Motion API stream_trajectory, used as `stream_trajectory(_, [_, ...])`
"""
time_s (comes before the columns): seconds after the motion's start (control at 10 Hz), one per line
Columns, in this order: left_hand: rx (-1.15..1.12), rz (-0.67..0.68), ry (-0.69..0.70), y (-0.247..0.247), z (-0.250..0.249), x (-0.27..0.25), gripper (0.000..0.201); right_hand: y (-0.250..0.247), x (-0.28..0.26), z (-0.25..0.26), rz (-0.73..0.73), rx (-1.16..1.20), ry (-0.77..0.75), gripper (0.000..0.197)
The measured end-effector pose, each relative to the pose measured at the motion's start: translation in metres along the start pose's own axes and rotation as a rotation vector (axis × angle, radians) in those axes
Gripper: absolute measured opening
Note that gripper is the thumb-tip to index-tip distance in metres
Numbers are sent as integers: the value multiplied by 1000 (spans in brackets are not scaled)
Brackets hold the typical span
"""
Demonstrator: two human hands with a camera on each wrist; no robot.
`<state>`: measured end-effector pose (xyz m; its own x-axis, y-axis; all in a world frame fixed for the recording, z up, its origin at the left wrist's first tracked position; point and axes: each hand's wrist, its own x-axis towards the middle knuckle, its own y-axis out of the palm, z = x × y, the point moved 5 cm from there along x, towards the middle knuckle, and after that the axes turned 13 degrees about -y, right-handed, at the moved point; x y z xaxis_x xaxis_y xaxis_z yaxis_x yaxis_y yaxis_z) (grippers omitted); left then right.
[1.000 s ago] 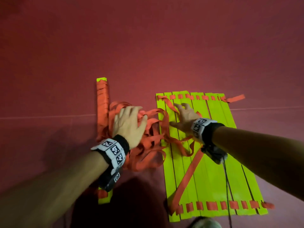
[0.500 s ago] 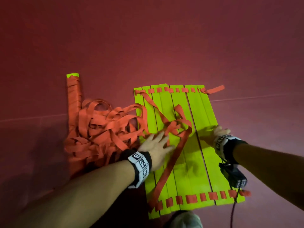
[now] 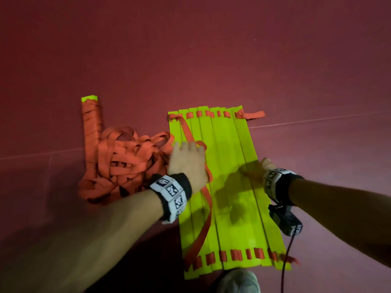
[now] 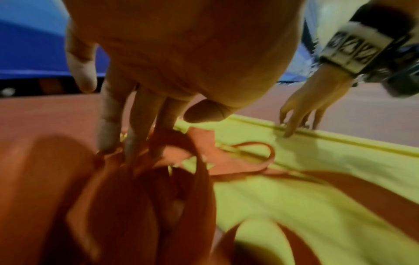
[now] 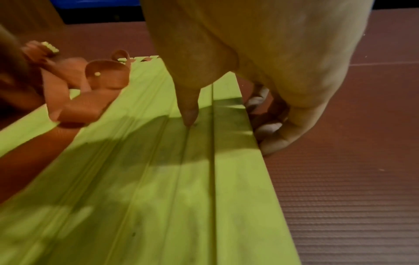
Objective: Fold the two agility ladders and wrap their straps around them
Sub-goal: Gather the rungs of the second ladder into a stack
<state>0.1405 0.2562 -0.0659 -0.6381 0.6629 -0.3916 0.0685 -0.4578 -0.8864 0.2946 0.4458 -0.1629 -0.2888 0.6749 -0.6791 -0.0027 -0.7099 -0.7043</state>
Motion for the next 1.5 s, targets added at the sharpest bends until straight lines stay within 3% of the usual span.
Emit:
stream_trajectory(0.1, [-154,-58,353,12,-49,-13,50,-2,-24,19,-14,-81,-143,61])
stream_trajectory(0.2, [-48,0,573,47,-64,-25,50,-1,-28,25,19,33,-249,50])
stream_trajectory(0.3, [-24,-64,507,64,-48,-23,42,-5,-24,23,30,28,-189,53])
stream_trajectory(0.4, [-1,-62,343,70,-12,-14,41,-3,-27,23,55,84,-174,23])
stream_trajectory(0.5, [56,-36,104,76,26,-5,40,3,-22,28,58,130,-197,40])
stream_trajectory(0.6, [139,51,-81,80,46,-1,41,6,-21,38,56,114,-206,40])
stream_trajectory(0.7, [62,148,-201,87,51,7,61,5,-23,44,41,114,-213,26])
stream_trajectory(0.8, [-115,150,-257,82,51,8,77,6,-18,44,-33,194,-221,21])
stream_trajectory(1.0, [-395,255,-361,82,58,4,64,6,-13,45,-173,334,-208,29])
stream_trajectory(1.1, [-542,346,-432,86,60,0,59,-3,-35,54,-133,279,-219,44])
stream_trajectory(1.2, [-711,433,-499,89,56,-8,61,-3,-56,61,24,75,-201,31])
stream_trajectory(1.3, [-854,518,-515,92,48,-18,81,-2,-56,63,75,18,-214,36])
stream_trajectory(1.5, [-876,467,-502,84,44,-21,87,-27,-64,88,-240,150,-307,35])
